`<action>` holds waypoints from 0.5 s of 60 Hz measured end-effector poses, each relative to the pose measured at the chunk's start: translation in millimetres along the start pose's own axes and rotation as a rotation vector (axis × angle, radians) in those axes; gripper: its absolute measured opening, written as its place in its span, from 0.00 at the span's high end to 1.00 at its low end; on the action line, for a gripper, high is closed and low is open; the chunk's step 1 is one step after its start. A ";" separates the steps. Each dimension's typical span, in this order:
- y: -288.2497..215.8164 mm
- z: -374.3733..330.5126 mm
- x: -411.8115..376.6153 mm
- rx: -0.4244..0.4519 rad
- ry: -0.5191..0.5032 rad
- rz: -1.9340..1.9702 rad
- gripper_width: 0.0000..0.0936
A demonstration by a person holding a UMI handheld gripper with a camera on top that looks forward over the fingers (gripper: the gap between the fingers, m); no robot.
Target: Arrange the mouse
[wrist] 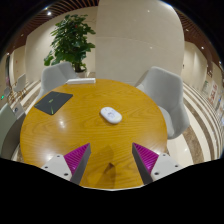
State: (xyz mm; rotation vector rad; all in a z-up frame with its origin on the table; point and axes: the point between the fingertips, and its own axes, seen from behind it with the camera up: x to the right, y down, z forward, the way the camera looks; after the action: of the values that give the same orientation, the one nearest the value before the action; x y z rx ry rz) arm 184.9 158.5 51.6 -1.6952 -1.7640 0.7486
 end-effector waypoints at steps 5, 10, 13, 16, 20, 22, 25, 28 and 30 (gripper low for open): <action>-10.7 27.6 -0.7 0.013 0.011 -0.013 0.07; -23.4 57.3 2.2 0.020 0.030 -0.018 0.07; -29.8 73.4 2.5 0.022 0.037 -0.015 0.07; -34.7 91.7 4.3 0.023 0.041 -0.015 0.07; -40.9 107.8 6.2 0.017 0.050 -0.017 0.08; -43.0 117.1 7.3 0.014 0.053 -0.017 0.07; -46.4 132.5 7.5 0.009 0.052 -0.014 0.07; -49.0 144.1 8.5 0.003 0.053 -0.008 0.08; -52.4 151.5 8.4 0.002 0.054 -0.006 0.07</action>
State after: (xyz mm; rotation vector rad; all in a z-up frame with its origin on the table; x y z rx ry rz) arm 37.8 164.2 -12.4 -1.6925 -1.7305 0.6949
